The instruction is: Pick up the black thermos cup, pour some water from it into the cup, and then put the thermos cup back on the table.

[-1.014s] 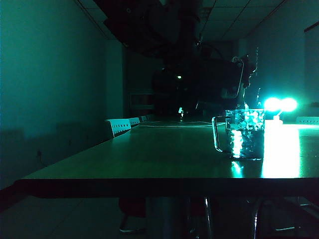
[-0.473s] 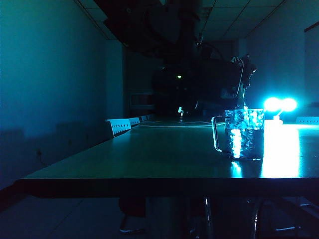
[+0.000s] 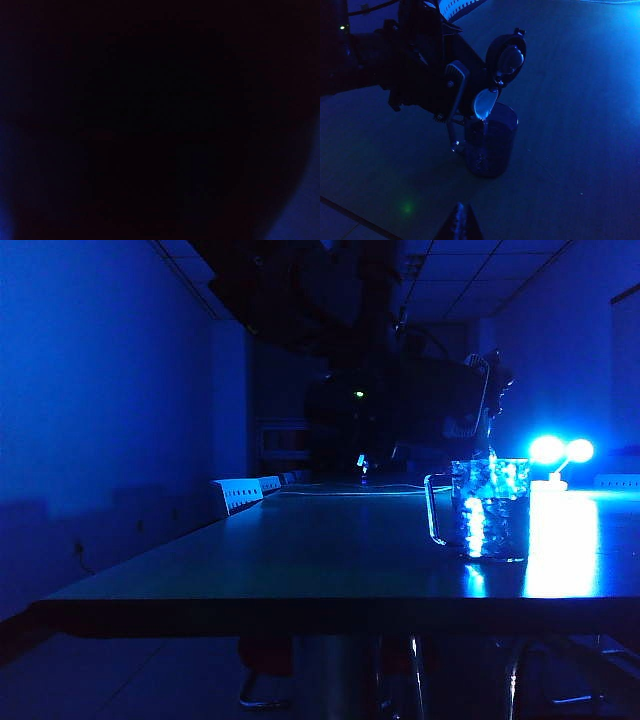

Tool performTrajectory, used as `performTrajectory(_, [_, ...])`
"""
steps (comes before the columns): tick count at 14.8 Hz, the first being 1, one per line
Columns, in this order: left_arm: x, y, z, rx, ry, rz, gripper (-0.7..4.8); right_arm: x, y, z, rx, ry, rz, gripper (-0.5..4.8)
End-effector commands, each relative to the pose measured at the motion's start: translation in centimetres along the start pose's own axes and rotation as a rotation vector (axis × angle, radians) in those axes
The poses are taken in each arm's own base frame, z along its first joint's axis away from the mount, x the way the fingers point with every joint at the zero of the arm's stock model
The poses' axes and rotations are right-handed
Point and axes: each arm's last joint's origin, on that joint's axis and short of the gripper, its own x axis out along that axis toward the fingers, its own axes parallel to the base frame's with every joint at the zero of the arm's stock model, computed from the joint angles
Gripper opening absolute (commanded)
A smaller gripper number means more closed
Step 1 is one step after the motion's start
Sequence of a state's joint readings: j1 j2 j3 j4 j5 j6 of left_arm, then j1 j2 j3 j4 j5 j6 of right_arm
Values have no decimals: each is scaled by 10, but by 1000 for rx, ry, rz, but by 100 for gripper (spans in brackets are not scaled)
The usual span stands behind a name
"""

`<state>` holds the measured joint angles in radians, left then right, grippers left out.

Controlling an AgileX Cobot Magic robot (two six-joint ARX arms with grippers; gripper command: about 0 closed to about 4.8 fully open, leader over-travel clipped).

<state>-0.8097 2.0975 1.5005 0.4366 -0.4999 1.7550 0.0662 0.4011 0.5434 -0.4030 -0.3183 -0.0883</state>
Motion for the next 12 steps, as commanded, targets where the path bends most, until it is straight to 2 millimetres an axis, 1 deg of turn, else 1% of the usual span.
performTrajectory(1, [-2,11,-2,-25,8,50,300,-1,0,2,-6,-15,4,-5])
performTrajectory(12, [-2,12,-2,-3,9,51,300,-1,0,2,-6,-14,5,-5])
